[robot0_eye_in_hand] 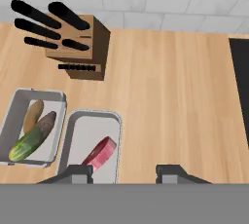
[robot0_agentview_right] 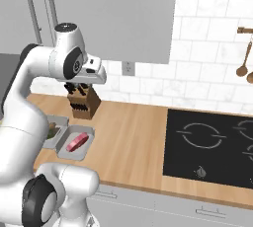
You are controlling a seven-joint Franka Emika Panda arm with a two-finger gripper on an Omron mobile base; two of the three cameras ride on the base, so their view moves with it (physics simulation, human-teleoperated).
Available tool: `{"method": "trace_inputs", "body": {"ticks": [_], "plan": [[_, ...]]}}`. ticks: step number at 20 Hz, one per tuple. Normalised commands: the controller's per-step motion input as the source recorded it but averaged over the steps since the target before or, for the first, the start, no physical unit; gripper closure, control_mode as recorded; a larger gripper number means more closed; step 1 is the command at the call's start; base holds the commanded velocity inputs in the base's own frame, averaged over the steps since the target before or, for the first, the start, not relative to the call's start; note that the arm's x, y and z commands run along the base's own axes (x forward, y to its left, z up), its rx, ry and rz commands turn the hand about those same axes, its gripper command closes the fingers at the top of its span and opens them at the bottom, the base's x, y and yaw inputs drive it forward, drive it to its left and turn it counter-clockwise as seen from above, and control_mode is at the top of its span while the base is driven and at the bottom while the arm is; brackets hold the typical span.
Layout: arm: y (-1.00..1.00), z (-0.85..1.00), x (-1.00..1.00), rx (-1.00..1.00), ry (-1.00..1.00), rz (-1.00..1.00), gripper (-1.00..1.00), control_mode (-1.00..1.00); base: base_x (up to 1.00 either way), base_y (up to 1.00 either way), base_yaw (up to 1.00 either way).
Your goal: Take the meat container that has the steak and place it on the second highest rack of the freezer. Then take the vegetable container that has the sweet potato and cucumber and place it on the highest rack of the freezer.
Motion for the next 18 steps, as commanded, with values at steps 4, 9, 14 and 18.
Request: {"method": "trace_inputs", "body": {"ticks": [4, 9, 14, 18], "plan": [[0.10, -0.06, -0.40, 0.00, 0.00, 0.00, -1.00, -1.00, 0.00, 0.00, 0.00], [0.60, -0.51, -0.50, -0.08, 0.00, 0.17, -1.00, -1.00, 0.00, 0.00, 0.00], [-0.02, -0.81, -0.29, 0.04, 0.03, -0.03, -1.00, -1.00, 0.00, 0.00, 0.00], [0.00, -0.97, -0.04, 0.10, 0.25, -0.43, -1.00, -1.00, 0.00, 0.00, 0.00]]}}
